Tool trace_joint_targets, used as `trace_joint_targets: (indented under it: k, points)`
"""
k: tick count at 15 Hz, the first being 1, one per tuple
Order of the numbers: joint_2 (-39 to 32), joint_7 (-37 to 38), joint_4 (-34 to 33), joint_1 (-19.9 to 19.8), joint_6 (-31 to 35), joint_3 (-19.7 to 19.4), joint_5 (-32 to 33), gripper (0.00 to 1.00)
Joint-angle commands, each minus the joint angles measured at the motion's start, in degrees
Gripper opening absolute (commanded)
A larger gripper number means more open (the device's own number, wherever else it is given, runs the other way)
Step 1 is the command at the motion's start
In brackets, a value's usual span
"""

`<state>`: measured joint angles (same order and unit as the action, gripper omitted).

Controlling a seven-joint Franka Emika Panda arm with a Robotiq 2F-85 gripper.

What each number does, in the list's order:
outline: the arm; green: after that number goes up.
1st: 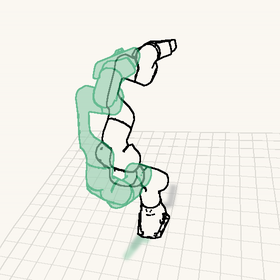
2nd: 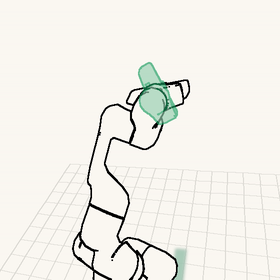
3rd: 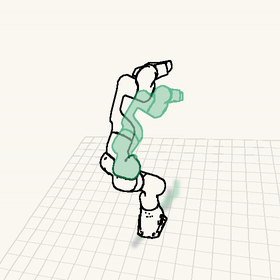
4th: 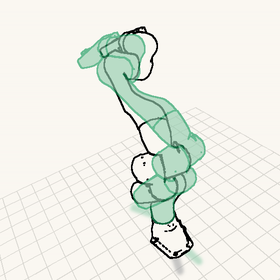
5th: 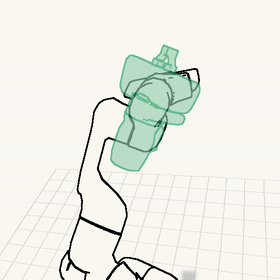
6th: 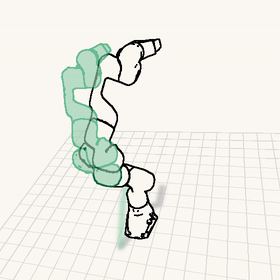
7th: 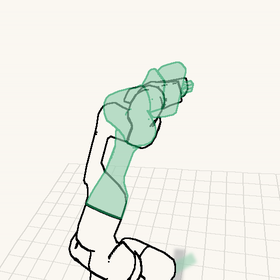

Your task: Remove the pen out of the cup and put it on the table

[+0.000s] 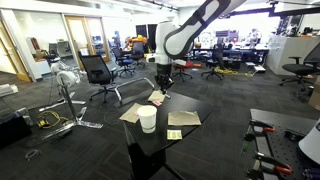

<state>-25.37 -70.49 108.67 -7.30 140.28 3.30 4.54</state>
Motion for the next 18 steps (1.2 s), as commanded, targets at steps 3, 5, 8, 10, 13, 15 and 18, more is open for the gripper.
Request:
trace_joint_targets:
  k: [3, 5, 8, 10, 13, 15, 18]
  points:
    - [-3.2, -9.5, -3.3, -1.4, -4.4, 2.1, -0.7, 0.03]
    - [-4.0, -11.7, -4.0, -0.9, -6.9, 1.8, 0.0, 0.03]
    - [-5.1, -14.0, -5.1, -0.3, -10.8, 1.4, 0.5, 0.03]
    - [-5.6, -15.1, -5.7, 0.0, -12.6, 1.2, 0.7, 0.03]
    - [-6.1, -15.5, -6.3, 0.5, -13.8, 0.8, 1.4, 0.03]
    - [-6.5, -14.8, -6.6, 0.9, -12.9, 0.4, 1.9, 0.03]
    - [-7.1, -13.9, -7.4, 1.2, -12.2, 0.1, 2.7, 0.03]
